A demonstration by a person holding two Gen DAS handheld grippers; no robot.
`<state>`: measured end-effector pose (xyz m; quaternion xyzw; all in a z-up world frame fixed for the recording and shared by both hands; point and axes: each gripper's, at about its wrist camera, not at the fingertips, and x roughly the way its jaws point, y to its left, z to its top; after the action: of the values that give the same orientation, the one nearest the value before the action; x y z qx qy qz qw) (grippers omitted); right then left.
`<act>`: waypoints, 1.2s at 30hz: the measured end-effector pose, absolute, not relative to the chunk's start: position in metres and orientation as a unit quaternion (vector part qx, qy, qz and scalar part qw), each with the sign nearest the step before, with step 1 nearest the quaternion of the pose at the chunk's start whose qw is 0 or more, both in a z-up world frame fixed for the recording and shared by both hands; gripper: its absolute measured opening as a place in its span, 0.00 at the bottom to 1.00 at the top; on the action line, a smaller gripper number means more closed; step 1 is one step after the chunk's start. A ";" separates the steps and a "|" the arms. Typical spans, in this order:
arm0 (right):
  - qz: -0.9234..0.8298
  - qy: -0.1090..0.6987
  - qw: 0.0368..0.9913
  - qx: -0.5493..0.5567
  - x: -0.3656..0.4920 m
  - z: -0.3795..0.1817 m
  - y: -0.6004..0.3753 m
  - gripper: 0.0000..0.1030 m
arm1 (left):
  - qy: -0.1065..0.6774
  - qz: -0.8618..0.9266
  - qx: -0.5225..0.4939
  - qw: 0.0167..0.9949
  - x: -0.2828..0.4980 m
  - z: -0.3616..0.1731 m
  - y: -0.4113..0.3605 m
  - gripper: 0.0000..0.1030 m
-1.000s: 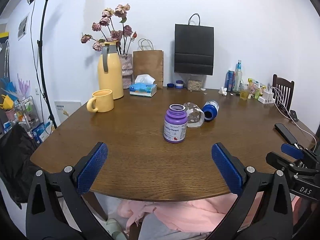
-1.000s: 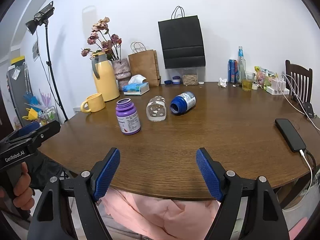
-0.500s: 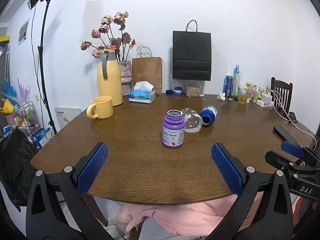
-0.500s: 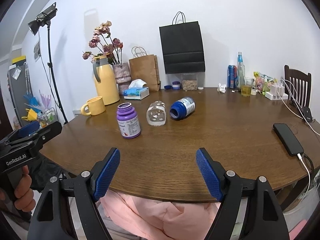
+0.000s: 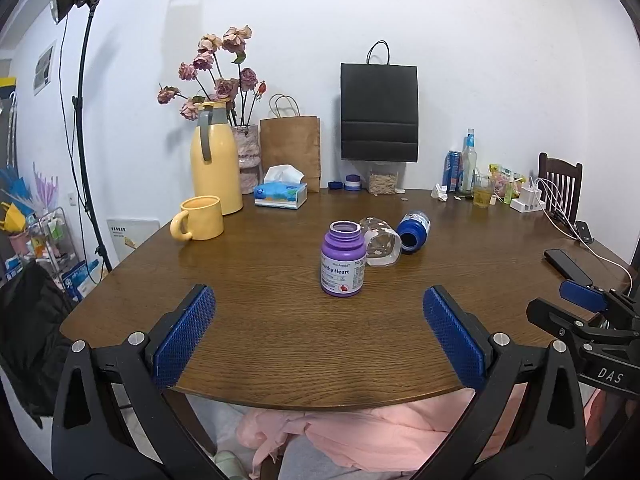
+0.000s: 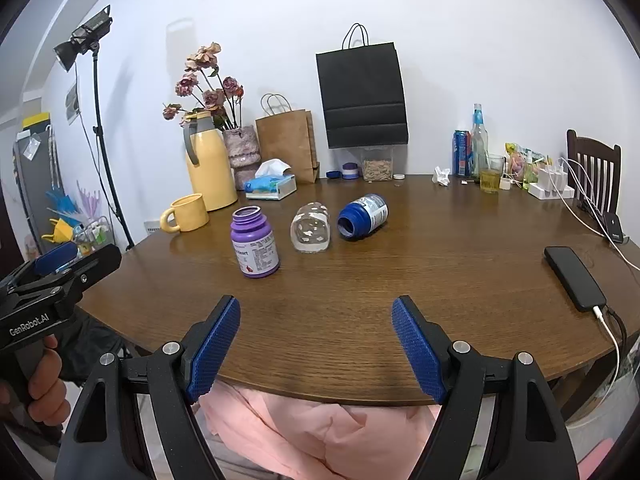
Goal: Flip cup upright
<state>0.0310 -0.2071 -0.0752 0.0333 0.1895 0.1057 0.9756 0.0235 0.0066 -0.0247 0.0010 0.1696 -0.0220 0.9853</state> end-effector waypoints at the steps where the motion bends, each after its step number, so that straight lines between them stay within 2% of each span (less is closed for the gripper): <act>1: 0.105 0.190 0.976 0.033 0.031 -0.075 -0.207 0.80 | 0.170 -0.023 0.001 0.985 0.023 -0.025 0.007 1.00; 36: 0.103 0.181 0.978 0.032 0.028 -0.080 -0.203 0.80 | 0.170 -0.025 0.006 0.985 0.015 -0.030 0.005 1.00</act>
<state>0.0275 -0.2033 -0.0797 0.0324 0.1808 0.1031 0.9776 0.0154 0.0055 -0.0300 0.0060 0.1704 -0.0250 0.9850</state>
